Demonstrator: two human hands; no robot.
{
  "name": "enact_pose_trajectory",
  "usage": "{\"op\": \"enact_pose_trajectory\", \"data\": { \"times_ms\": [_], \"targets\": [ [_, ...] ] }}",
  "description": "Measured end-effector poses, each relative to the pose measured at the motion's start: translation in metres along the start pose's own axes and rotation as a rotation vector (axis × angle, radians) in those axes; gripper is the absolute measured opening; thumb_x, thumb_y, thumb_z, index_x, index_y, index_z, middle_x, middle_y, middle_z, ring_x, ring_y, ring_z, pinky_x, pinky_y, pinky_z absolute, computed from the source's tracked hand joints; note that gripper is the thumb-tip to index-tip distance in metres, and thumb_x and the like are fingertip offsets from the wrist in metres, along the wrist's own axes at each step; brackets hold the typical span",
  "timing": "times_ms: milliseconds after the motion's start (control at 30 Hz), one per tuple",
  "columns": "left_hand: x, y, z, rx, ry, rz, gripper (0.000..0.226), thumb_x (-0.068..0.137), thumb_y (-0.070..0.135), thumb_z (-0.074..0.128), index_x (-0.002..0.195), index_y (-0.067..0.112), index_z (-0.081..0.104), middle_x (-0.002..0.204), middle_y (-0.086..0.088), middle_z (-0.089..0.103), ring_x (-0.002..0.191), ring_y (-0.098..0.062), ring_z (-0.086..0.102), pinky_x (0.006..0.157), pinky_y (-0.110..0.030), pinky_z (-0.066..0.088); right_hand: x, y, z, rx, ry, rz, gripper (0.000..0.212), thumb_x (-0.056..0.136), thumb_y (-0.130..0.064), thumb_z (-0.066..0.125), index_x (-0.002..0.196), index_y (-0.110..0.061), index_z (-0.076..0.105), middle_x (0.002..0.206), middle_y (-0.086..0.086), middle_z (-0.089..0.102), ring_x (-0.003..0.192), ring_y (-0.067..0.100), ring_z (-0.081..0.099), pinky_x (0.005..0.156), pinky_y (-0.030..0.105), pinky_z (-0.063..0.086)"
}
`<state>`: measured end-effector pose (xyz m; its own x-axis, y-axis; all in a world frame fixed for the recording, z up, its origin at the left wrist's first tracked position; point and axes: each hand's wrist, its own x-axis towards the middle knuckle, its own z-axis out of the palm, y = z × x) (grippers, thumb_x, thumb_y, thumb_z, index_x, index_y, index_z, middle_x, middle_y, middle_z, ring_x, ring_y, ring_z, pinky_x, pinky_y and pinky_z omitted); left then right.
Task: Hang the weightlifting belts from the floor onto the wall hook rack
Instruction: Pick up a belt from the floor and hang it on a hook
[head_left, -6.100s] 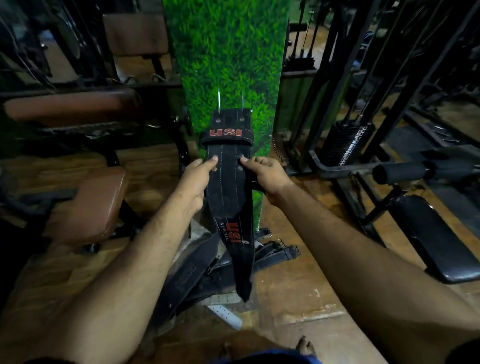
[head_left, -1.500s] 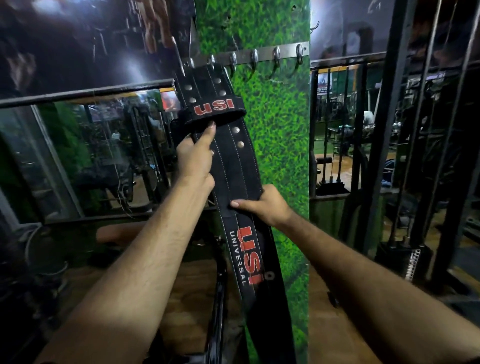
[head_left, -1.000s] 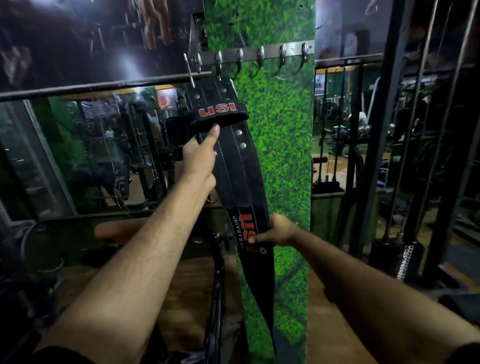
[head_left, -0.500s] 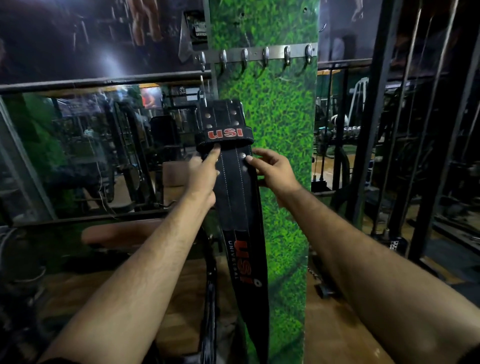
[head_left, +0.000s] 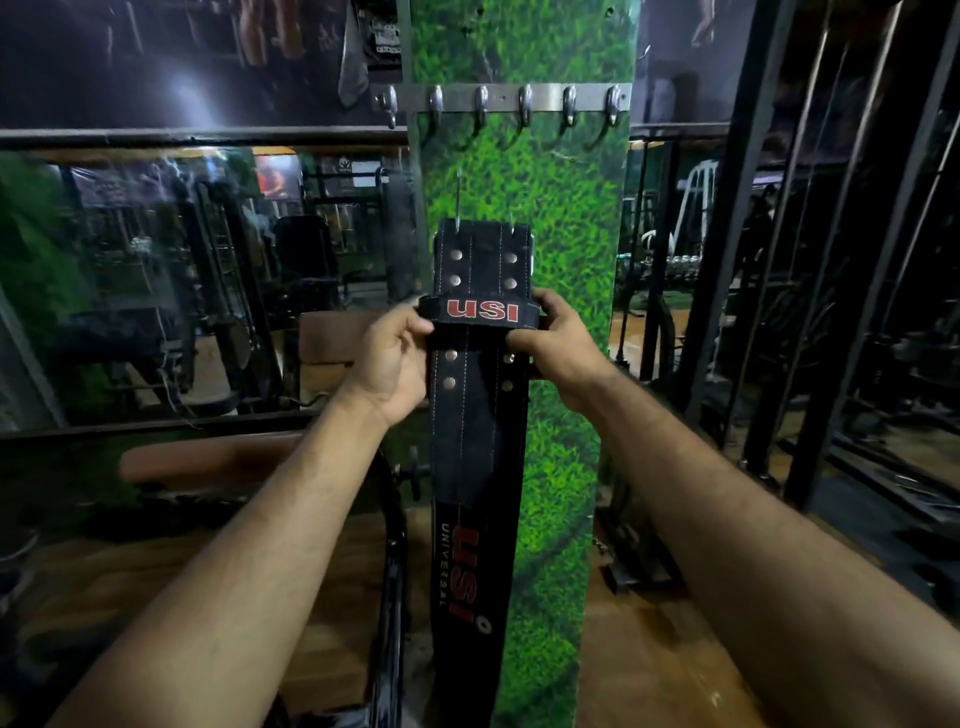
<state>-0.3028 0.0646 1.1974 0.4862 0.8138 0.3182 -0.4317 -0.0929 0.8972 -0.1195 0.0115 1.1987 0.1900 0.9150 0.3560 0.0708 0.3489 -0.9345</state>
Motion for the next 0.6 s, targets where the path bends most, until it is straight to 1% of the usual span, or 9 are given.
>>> {"op": "enact_pose_trajectory", "data": {
  "times_ms": [100, 167, 233, 300, 367, 467, 500, 533, 600],
  "targets": [
    [0.017, 0.008, 0.027, 0.06, 0.106, -0.009, 0.04, 0.099, 0.039, 0.049, 0.121, 0.012, 0.067, 0.112, -0.012, 0.073, 0.098, -0.027, 0.07, 0.081, -0.04, 0.057, 0.005, -0.001, -0.019, -0.06, -0.077, 0.002, 0.058, 0.084, 0.012, 0.062, 0.132, -0.017, 0.046, 0.1, 0.003, 0.071, 0.074, 0.018, 0.066, 0.066, 0.04, 0.057],
    [0.028, 0.005, 0.047, 0.164, 0.27, -0.054, 0.033, 0.101, 0.039, 0.052, 0.111, 0.014, 0.07, 0.101, -0.008, 0.076, 0.087, -0.024, 0.073, 0.074, -0.036, 0.06, 0.01, -0.001, -0.033, -0.131, -0.11, -0.003, 0.059, 0.083, 0.012, 0.063, 0.13, -0.018, 0.045, 0.104, 0.008, 0.071, 0.078, 0.021, 0.066, 0.066, 0.039, 0.057],
    [0.042, -0.002, 0.058, 0.238, 0.348, -0.059, 0.023, 0.103, 0.031, 0.051, 0.095, 0.019, 0.068, 0.088, -0.002, 0.074, 0.075, -0.02, 0.069, 0.065, -0.031, 0.055, 0.016, -0.005, -0.053, -0.168, -0.185, 0.011, 0.062, 0.082, 0.007, 0.066, 0.134, -0.02, 0.044, 0.113, 0.011, 0.072, 0.086, 0.022, 0.068, 0.07, 0.042, 0.059],
    [0.055, -0.01, 0.066, 0.249, 0.393, -0.025, 0.02, 0.102, 0.026, 0.05, 0.09, 0.02, 0.065, 0.085, -0.001, 0.071, 0.073, -0.018, 0.067, 0.066, -0.03, 0.054, 0.024, -0.009, -0.075, -0.114, -0.302, 0.046, 0.064, 0.081, -0.001, 0.069, 0.137, -0.022, 0.046, 0.115, 0.005, 0.072, 0.091, 0.019, 0.069, 0.066, 0.036, 0.06],
    [0.065, -0.018, 0.077, 0.256, 0.409, 0.022, 0.018, 0.103, 0.023, 0.049, 0.095, 0.019, 0.065, 0.085, 0.0, 0.071, 0.069, -0.014, 0.067, 0.062, -0.026, 0.054, 0.037, -0.01, -0.091, -0.045, -0.346, 0.089, 0.066, 0.078, -0.017, 0.072, 0.14, -0.02, 0.048, 0.115, 0.0, 0.071, 0.098, 0.017, 0.069, 0.068, 0.035, 0.059],
    [0.079, -0.033, 0.1, 0.286, 0.381, 0.093, 0.017, 0.103, 0.018, 0.048, 0.102, 0.014, 0.065, 0.088, -0.002, 0.072, 0.071, -0.011, 0.068, 0.062, -0.023, 0.055, 0.057, -0.015, -0.095, 0.045, -0.121, 0.142, 0.091, 0.075, -0.059, 0.078, 0.146, -0.013, 0.045, 0.121, 0.002, 0.071, 0.107, 0.019, 0.07, 0.086, 0.04, 0.06],
    [0.084, -0.038, 0.107, 0.301, 0.368, 0.105, 0.017, 0.103, 0.018, 0.049, 0.101, 0.013, 0.065, 0.091, -0.003, 0.072, 0.074, -0.011, 0.069, 0.067, -0.024, 0.055, 0.063, -0.016, -0.097, 0.093, -0.031, 0.11, 0.08, 0.082, -0.059, 0.073, 0.14, -0.009, 0.052, 0.114, 0.003, 0.073, 0.1, 0.018, 0.072, 0.083, 0.037, 0.061],
    [0.09, -0.042, 0.113, 0.319, 0.36, 0.108, 0.018, 0.103, 0.021, 0.05, 0.101, 0.014, 0.066, 0.097, -0.005, 0.073, 0.081, -0.014, 0.071, 0.074, -0.028, 0.056, 0.067, -0.018, -0.099, 0.141, 0.043, 0.069, 0.059, 0.091, -0.05, 0.068, 0.129, -0.006, 0.06, 0.104, 0.004, 0.074, 0.09, 0.019, 0.073, 0.075, 0.032, 0.063],
    [0.103, -0.044, 0.124, 0.335, 0.376, 0.099, 0.022, 0.102, 0.035, 0.052, 0.104, 0.021, 0.069, 0.115, -0.004, 0.072, 0.099, -0.018, 0.069, 0.089, -0.036, 0.055, 0.074, -0.02, -0.106, 0.197, 0.088, 0.013, 0.027, 0.099, -0.034, 0.061, 0.105, -0.008, 0.067, 0.094, 0.007, 0.074, 0.085, 0.025, 0.074, 0.067, 0.031, 0.063]
  ]
}}
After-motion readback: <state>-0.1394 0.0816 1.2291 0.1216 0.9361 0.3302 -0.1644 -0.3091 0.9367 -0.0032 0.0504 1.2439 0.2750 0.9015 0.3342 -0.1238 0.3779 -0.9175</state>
